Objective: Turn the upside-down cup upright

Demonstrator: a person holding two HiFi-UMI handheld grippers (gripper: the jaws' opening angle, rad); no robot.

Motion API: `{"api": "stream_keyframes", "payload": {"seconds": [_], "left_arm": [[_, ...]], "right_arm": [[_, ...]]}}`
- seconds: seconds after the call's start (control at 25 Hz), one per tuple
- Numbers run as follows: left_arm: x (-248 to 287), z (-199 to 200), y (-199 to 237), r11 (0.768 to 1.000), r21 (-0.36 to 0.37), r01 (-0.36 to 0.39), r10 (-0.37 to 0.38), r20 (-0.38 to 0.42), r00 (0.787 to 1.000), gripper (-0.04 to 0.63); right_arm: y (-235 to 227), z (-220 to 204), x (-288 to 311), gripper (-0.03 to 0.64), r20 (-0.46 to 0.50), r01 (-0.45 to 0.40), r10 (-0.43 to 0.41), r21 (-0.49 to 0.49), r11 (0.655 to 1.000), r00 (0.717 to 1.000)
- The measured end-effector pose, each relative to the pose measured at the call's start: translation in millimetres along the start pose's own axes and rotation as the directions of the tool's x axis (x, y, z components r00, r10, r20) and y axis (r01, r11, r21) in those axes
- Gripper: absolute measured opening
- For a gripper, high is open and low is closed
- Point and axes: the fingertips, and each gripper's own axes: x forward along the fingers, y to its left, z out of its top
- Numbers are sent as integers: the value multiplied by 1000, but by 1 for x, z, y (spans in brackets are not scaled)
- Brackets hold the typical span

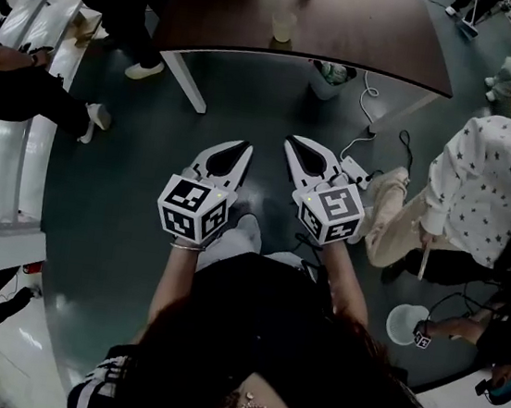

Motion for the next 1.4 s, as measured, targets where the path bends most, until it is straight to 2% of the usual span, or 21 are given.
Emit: {"api": "stream_keyframes", "payload": {"seconds": [0.68, 1.0, 1.2, 1.4], "left_arm": [[51, 17, 64, 998, -23, 55, -56, -20, 998, 17], [115, 43, 90, 996, -21, 82, -82, -25, 996, 17], [163, 64, 112, 998, -21, 62, -62, -32, 998, 17], [211, 90, 138, 998, -38, 47, -48, -25, 999, 17]], "right_arm": [[-32, 14, 74, 18, -11, 41, -41, -6, 999, 999], [-93, 34, 116, 18, 46, 52, -54, 29, 998, 997], [-140, 39, 149, 18, 31, 35, -37, 56, 998, 999], [-183, 57, 186, 18, 29, -4, 3, 37, 999, 1000]]}}
